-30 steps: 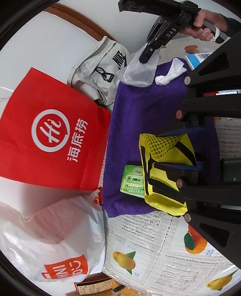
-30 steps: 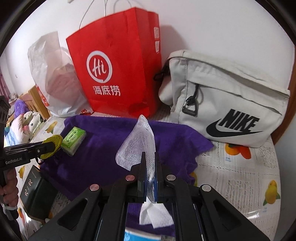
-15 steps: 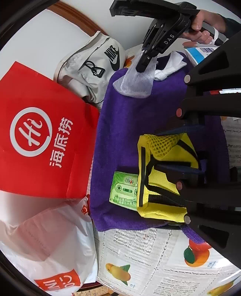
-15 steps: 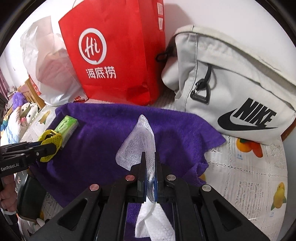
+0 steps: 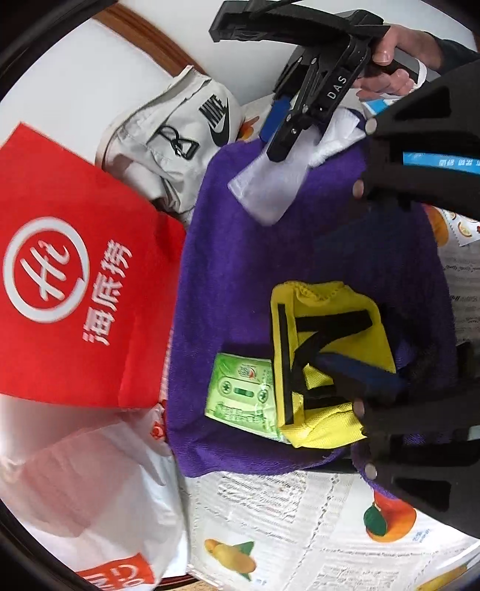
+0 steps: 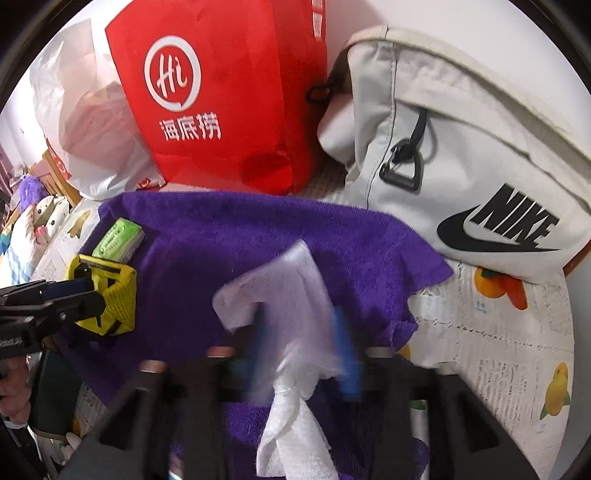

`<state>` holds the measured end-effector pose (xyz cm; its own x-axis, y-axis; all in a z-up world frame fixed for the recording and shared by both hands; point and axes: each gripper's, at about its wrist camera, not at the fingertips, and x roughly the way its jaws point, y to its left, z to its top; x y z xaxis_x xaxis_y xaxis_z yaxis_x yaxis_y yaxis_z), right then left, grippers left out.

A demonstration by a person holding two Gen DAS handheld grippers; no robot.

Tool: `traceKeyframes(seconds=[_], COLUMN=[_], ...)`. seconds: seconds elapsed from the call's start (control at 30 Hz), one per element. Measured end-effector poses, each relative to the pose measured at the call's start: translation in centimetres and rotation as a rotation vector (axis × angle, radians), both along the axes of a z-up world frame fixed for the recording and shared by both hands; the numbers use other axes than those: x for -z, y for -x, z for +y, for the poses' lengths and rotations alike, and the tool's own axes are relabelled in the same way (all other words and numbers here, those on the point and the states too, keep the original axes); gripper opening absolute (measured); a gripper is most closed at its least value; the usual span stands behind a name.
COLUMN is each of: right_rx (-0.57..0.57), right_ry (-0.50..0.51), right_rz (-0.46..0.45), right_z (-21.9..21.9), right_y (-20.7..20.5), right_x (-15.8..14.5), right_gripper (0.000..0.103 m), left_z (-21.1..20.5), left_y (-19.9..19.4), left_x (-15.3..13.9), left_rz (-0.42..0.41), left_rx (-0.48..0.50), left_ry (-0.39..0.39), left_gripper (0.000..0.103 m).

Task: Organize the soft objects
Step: 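Open the right tool to drop the mesh bag while the left tool releases the yellow pouch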

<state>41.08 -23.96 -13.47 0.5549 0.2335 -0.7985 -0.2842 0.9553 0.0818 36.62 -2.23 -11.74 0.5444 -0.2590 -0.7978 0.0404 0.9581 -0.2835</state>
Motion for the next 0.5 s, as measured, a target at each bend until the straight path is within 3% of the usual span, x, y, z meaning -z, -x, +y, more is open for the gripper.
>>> traceKeyframes(seconds=[0.17,0.5], right_rx=[0.021,0.022], right_ry=[0.01,-0.031], right_rz=[-0.064,-0.114], right_z=[-0.3,0.2], right_y=[1.6,9.1], right_x=[-2.2,-5.8], right_gripper=[0.065,0.065], left_z=[-0.2,1.4], left_y=[1.5,6.2], left_x=[-1.4,-4.1], left_rz=[-0.019,-0.064], left_rx=[0.014,-0.013], left_ry=[-0.035,-0.052], left_gripper=[0.064,0.066])
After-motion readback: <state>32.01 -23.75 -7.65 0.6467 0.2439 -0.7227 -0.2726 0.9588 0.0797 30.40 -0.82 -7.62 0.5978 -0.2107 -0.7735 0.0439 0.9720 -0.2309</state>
